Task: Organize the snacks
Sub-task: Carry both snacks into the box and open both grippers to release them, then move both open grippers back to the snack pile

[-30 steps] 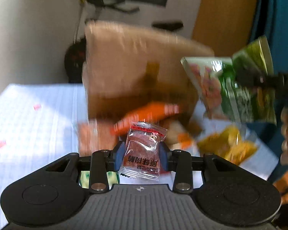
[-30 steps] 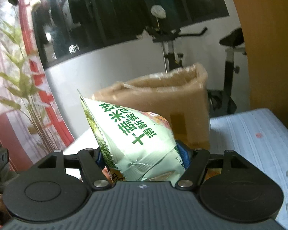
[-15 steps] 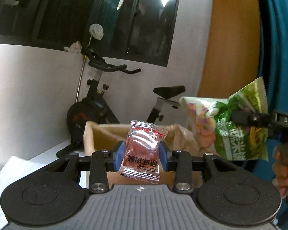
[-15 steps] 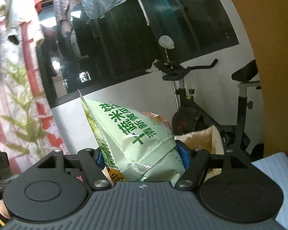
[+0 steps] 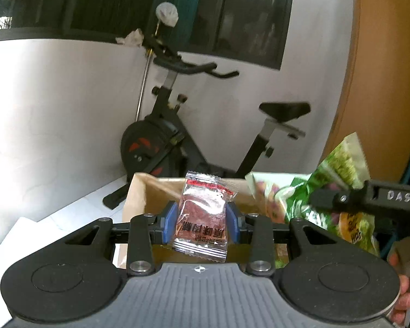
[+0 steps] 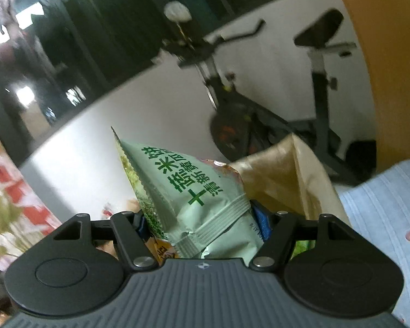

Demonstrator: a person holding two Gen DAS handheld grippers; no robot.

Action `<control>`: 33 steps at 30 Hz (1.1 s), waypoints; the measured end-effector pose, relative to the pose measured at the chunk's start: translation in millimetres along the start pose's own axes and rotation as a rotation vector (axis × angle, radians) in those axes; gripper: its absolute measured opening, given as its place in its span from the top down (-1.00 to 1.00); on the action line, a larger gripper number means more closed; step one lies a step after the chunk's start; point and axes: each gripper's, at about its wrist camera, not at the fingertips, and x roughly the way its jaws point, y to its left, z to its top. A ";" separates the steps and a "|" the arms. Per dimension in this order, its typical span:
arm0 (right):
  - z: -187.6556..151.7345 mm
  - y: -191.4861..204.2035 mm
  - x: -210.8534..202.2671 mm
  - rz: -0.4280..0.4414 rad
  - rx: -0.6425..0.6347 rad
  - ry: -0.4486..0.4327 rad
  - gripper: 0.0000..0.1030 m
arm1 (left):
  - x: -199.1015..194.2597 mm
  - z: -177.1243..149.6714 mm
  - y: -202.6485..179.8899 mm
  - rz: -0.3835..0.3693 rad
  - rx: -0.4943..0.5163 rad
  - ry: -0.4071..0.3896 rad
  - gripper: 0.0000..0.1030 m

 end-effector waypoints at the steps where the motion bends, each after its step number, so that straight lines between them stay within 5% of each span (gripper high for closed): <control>1: -1.7 -0.9 5.7 -0.024 -0.001 0.020 -0.44 | 4.3 -1.4 -0.1 0.011 0.000 0.013 0.17; 7: -6.2 0.5 6.3 -0.011 -0.059 0.048 -0.71 | 13.5 -0.9 13.5 0.012 -0.049 0.046 -0.17; 16: -11.2 4.4 -26.4 0.074 -0.150 -0.027 -0.77 | -20.3 -11.6 17.1 -0.003 -0.064 0.021 -0.18; 21: -38.9 -1.7 -69.3 0.155 -0.279 -0.049 -0.77 | -54.8 -29.8 17.0 0.006 -0.060 0.006 -0.18; 33: -135.9 -28.9 -127.9 0.051 -0.352 -0.022 -0.77 | -110.2 -110.2 22.9 0.106 -0.146 0.066 -0.20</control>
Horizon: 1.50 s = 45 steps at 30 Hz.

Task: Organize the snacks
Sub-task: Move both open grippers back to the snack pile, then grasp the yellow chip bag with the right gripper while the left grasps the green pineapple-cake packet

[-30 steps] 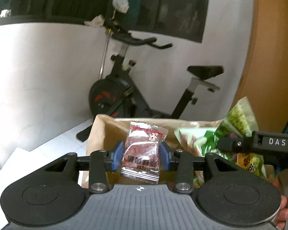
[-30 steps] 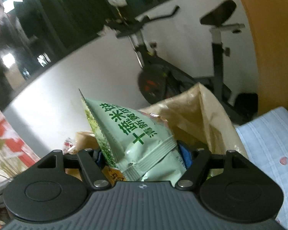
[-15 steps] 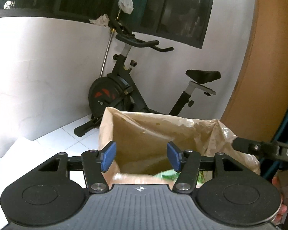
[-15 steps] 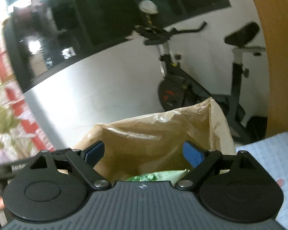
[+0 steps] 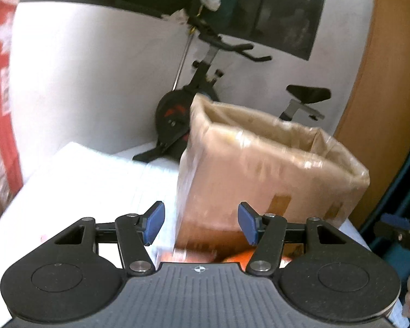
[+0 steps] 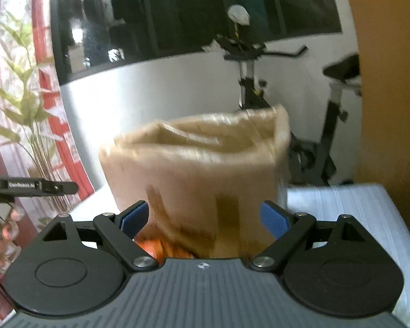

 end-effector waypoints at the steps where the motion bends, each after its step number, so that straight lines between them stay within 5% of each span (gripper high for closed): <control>1: -7.9 -2.3 -2.8 -0.012 0.008 0.012 -0.77 | -1.2 -5.3 0.7 0.008 -0.003 0.005 -0.20; 13: -71.3 -33.9 -1.2 -0.167 0.103 0.188 -0.78 | -1.1 -40.9 13.2 0.058 -0.024 0.052 -0.20; 29: -98.0 -36.9 21.7 -0.106 0.179 0.351 -0.72 | 8.6 -66.2 10.2 0.053 -0.018 0.119 -0.20; 35: -96.7 -32.4 21.8 -0.077 0.145 0.330 -0.44 | 12.7 -71.5 14.1 0.054 -0.024 0.144 -0.20; 45: -74.6 -28.9 11.7 -0.088 0.122 0.215 -0.41 | 35.2 -97.9 28.9 0.075 -0.027 0.255 -0.19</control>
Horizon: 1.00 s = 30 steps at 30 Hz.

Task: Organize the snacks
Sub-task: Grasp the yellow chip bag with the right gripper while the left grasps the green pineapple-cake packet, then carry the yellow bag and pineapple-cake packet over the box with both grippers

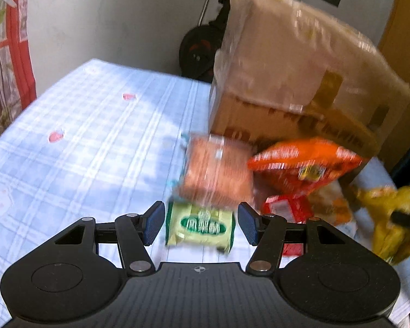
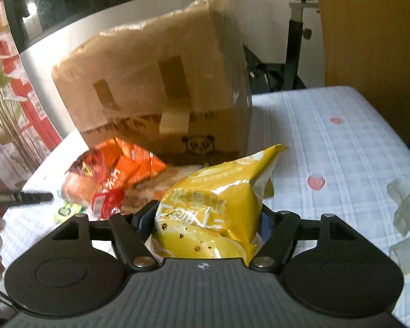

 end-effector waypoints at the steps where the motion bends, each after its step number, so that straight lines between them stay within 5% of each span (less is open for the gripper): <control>1: 1.6 0.4 -0.8 0.005 0.001 -0.006 -0.41 | 4.5 -2.9 -0.6 0.000 0.010 0.013 -0.19; 18: 2.3 6.5 -6.9 0.030 -0.005 -0.037 -0.41 | 48.8 -14.0 -21.2 0.074 0.208 0.052 -0.42; 22: 2.2 7.6 -9.5 0.034 -0.005 -0.043 -0.41 | 42.4 -16.3 -22.2 0.072 0.219 0.043 -0.09; 30: 9.7 18.3 -22.5 0.064 -0.043 -0.090 -0.41 | 6.4 -9.8 -16.9 0.024 0.175 0.005 -0.08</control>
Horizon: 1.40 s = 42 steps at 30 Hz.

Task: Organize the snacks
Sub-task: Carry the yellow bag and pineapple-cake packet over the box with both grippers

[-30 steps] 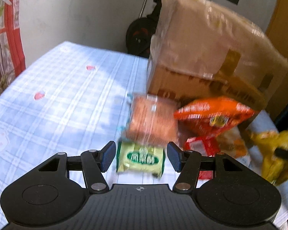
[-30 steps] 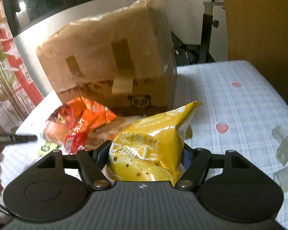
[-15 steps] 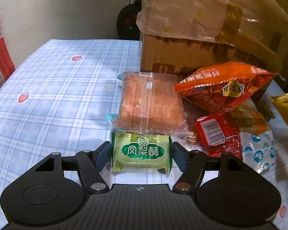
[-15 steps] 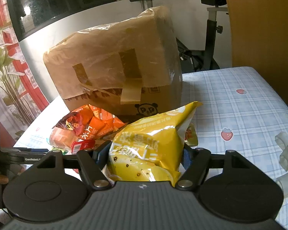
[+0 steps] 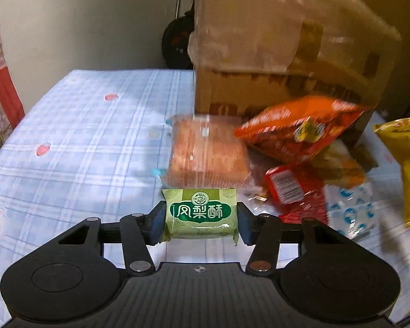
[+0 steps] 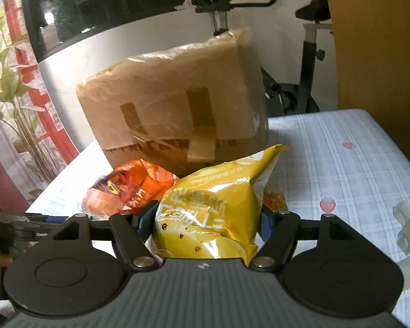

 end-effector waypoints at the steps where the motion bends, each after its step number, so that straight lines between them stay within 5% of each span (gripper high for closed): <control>1: 2.4 1.8 -2.2 0.007 -0.004 -0.011 -0.41 | -7.9 2.2 0.0 -0.004 0.001 -0.016 -0.08; 15: 84.0 32.0 -45.6 0.120 -0.092 -0.250 -0.41 | -85.3 86.1 -13.1 -0.063 0.036 -0.301 -0.08; 24: 169.0 29.3 -3.5 0.094 -0.175 -0.340 -0.41 | -82.8 174.3 -32.5 -0.112 0.074 -0.441 -0.08; 32: 210.5 15.6 56.5 0.012 -0.202 -0.352 -0.41 | -45.2 236.2 -51.9 -0.079 0.075 -0.446 -0.09; 42: 203.1 1.6 107.7 -0.063 -0.184 -0.209 -0.41 | -9.6 252.3 -60.4 -0.010 0.112 -0.380 -0.09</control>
